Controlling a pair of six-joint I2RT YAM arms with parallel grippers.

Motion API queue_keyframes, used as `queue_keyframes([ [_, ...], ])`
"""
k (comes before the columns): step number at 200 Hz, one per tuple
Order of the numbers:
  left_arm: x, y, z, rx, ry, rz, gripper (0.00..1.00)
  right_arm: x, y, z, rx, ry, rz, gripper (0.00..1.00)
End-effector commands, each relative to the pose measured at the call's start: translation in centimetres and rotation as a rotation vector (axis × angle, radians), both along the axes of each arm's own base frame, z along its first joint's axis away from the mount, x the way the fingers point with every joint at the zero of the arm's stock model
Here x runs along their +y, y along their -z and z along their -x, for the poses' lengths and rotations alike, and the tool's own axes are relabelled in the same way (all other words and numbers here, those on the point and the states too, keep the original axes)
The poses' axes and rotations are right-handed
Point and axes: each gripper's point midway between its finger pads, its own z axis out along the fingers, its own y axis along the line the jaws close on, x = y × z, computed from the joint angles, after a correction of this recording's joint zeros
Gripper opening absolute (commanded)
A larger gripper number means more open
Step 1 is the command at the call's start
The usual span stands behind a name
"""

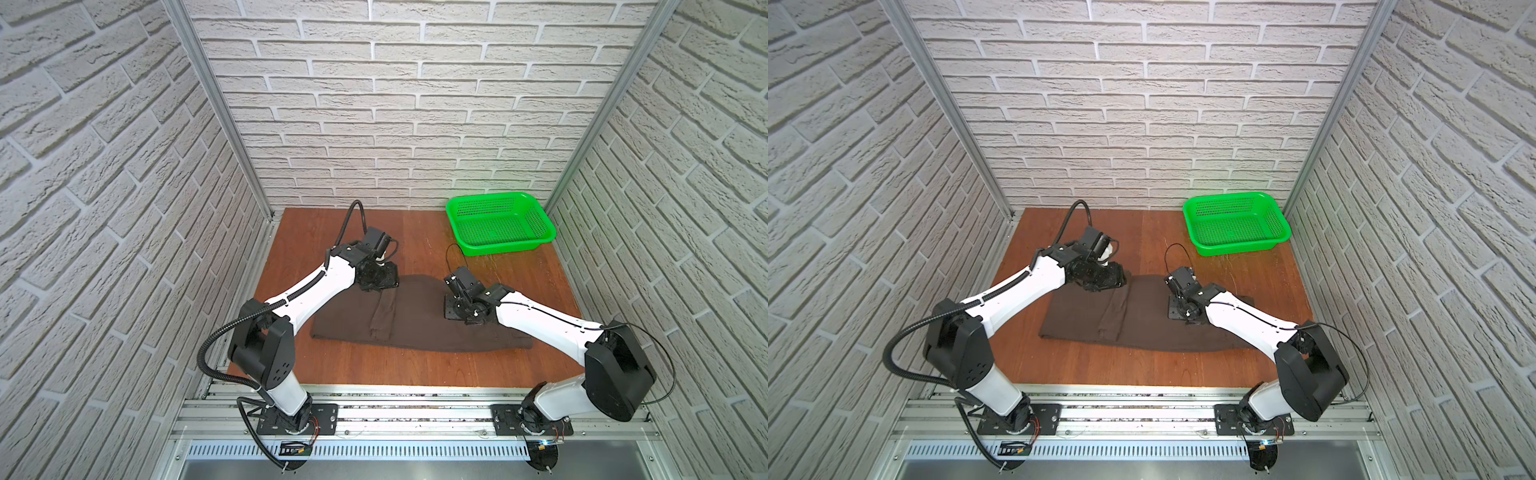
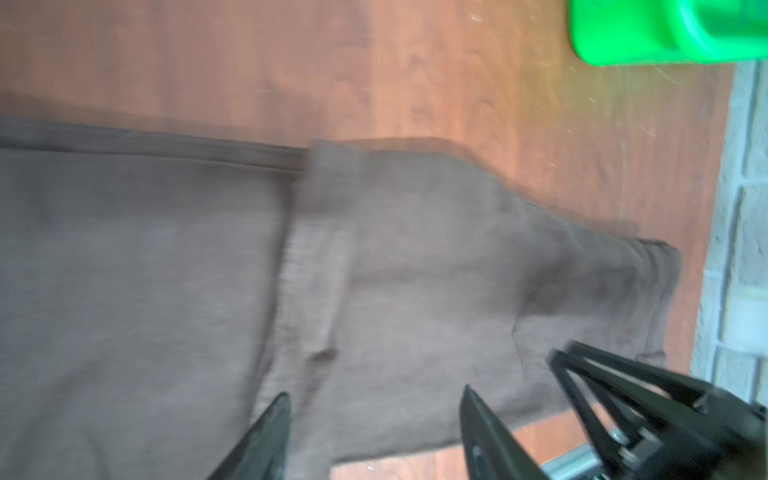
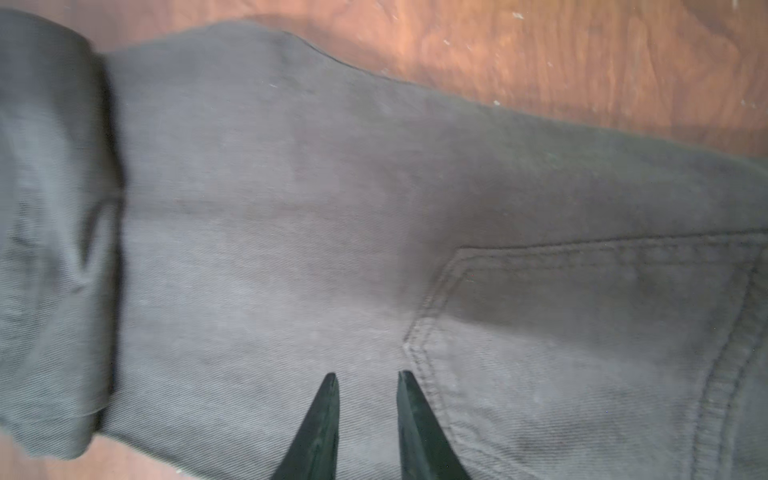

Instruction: Fold and stack the trousers

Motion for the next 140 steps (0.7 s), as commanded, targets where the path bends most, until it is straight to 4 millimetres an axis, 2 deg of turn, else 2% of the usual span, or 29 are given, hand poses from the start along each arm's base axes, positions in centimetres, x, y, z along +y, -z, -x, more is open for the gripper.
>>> queue_keyframes([
  [1,0.3,2.3,-0.4,0.035,-0.015,0.049,0.54,0.9,-0.5,-0.3,-0.011,-0.017,0.005,0.27],
  [28,-0.9,4.4,0.4,0.121,0.021,0.105,0.5,1.0,-0.3,-0.2,-0.005,-0.014,0.01,0.27],
  [57,-1.8,6.3,1.6,0.183,0.029,0.169,0.6,0.7,-0.4,0.0,-0.007,-0.01,0.022,0.27],
  [82,-2.0,7.9,2.5,0.225,0.027,0.189,0.65,0.6,-0.4,0.0,-0.008,-0.011,0.026,0.27],
  [119,-2.6,8.7,3.2,0.246,0.038,0.204,0.67,0.6,-0.4,0.1,-0.005,-0.008,0.026,0.27],
  [140,-4.5,8.5,3.4,0.245,0.072,0.237,0.67,0.5,-0.3,0.1,-0.005,-0.009,0.029,0.27],
])
